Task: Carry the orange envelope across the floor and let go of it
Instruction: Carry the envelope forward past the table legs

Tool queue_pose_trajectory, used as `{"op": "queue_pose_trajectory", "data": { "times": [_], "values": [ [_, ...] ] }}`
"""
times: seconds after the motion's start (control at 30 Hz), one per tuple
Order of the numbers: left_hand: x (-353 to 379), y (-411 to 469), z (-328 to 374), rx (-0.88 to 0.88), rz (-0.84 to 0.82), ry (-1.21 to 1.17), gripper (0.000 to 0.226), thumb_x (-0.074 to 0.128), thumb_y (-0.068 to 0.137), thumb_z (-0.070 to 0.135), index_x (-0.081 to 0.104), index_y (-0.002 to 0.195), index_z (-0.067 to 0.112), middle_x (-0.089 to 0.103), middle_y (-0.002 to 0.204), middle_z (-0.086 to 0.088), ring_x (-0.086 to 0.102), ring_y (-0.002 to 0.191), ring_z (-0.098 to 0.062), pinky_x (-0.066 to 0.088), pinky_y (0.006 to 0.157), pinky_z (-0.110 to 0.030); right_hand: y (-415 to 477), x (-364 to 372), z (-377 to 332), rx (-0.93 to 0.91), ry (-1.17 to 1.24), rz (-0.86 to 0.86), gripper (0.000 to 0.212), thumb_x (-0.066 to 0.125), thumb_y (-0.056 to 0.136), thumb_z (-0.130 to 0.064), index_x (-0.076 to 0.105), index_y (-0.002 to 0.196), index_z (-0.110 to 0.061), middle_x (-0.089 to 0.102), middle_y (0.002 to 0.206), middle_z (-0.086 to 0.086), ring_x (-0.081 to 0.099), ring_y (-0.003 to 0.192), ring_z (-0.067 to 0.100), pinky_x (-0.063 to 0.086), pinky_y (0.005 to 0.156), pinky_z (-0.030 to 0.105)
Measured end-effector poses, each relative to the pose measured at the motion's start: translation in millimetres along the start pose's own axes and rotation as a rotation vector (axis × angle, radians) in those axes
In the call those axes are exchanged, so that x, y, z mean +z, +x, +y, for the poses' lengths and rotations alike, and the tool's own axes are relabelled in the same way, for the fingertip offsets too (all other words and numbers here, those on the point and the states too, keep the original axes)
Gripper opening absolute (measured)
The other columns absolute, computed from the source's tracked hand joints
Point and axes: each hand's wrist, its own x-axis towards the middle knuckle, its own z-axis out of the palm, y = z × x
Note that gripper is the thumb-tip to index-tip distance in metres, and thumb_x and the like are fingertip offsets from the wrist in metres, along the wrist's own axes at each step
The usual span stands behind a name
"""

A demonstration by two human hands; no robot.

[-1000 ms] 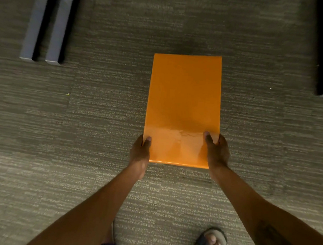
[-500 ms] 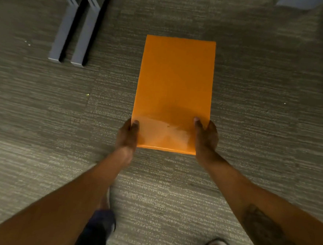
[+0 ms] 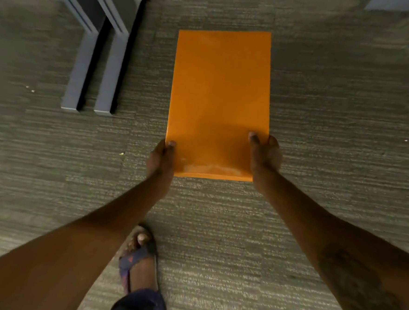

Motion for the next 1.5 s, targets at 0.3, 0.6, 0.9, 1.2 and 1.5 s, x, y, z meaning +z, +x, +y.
{"op": "queue_pose_trajectory", "data": {
  "times": [0.3,0.6,0.9,1.2,1.5],
  "values": [
    [-14,68,6,0.017,-0.028,-0.013,0.038,0.043,0.102,0.042,0.063,0.126,0.022,0.062,0.105,0.007,0.055,0.078,-0.005,0.039,0.065,-0.021,21,55,-26,0.021,0.029,0.074,0.041,0.054,0.092,-0.05,0.061,0.116,-0.018,0.054,0.089,-0.006,0.047,0.075,0.014,0.032,0.072,0.026],
    [-12,86,-2,-0.013,-0.071,0.143,0.043,0.036,0.103,0.045,0.06,0.128,0.02,0.059,0.104,0.003,0.055,0.091,-0.019,0.04,0.068,-0.026,26,69,-20,0.017,-0.052,0.099,0.04,0.052,0.093,-0.051,0.064,0.109,-0.016,0.054,0.083,-0.006,0.046,0.068,0.011,0.03,0.06,0.024],
    [-16,88,7,0.018,-0.133,0.179,0.048,0.03,0.104,0.045,0.054,0.132,0.014,0.063,0.124,-0.011,0.06,0.109,-0.033,0.05,0.086,-0.041,21,68,-26,-0.031,-0.101,0.063,0.044,0.049,0.096,-0.047,0.058,0.118,-0.01,0.053,0.092,-0.001,0.047,0.08,0.015,0.029,0.07,0.027],
    [-28,67,13,0.088,-0.141,0.284,0.064,0.029,0.104,0.047,0.01,0.158,0.019,0.026,0.162,-0.011,0.031,0.146,-0.033,0.031,0.114,-0.044,-5,54,-25,-0.186,-0.225,0.0,0.059,0.046,0.101,-0.032,0.026,0.152,-0.009,0.035,0.155,0.012,0.038,0.138,0.03,0.034,0.108,0.041],
    [-25,44,13,0.142,-0.033,0.422,0.067,0.024,0.103,0.053,0.02,0.157,0.014,0.023,0.163,-0.01,0.022,0.15,-0.03,0.02,0.121,-0.045,-25,37,-25,-0.24,-0.329,-0.022,0.064,0.038,0.102,-0.044,0.02,0.155,-0.013,0.016,0.162,0.007,0.018,0.148,0.027,0.021,0.116,0.047]
  ]
}}
